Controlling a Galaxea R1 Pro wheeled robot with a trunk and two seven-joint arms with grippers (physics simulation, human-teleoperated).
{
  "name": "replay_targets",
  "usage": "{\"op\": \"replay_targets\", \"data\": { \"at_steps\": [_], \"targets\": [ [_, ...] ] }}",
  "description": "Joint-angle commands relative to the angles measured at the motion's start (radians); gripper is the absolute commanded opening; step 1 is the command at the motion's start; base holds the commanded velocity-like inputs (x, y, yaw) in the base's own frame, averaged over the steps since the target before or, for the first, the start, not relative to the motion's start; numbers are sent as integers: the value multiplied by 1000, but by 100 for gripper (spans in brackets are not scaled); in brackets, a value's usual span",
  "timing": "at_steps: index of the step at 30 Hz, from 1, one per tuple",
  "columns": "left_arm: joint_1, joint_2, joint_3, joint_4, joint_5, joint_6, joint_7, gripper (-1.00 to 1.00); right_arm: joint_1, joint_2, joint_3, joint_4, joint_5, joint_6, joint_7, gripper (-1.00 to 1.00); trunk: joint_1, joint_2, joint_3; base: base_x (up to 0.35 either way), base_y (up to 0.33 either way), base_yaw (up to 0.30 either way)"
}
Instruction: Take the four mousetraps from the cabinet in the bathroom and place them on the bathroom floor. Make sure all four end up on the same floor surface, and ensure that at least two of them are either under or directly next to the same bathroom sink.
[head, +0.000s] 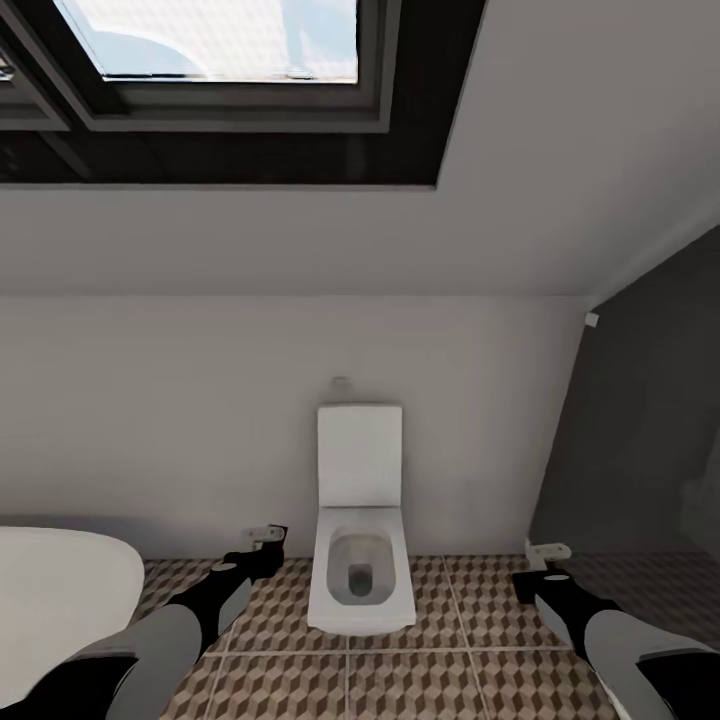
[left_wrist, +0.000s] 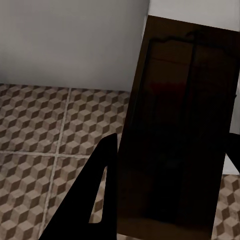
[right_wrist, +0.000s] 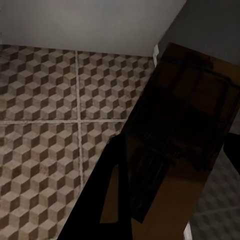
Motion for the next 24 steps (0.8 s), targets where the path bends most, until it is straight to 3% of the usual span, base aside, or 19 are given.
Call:
{"op": "replay_targets", "data": {
  "at_steps": [1,24],
  "targets": [
    [-1,0,4,0,-1,0,4,-100,0,1,8,-2,-4,7,-3,-100,4,-9,-5,0,0,0],
    [-1,1,2,12,-1,0,2,-100,0,16,8,-2,-3,3,-4,-100,93,-170,-77,0,0,0]
  ]
}}
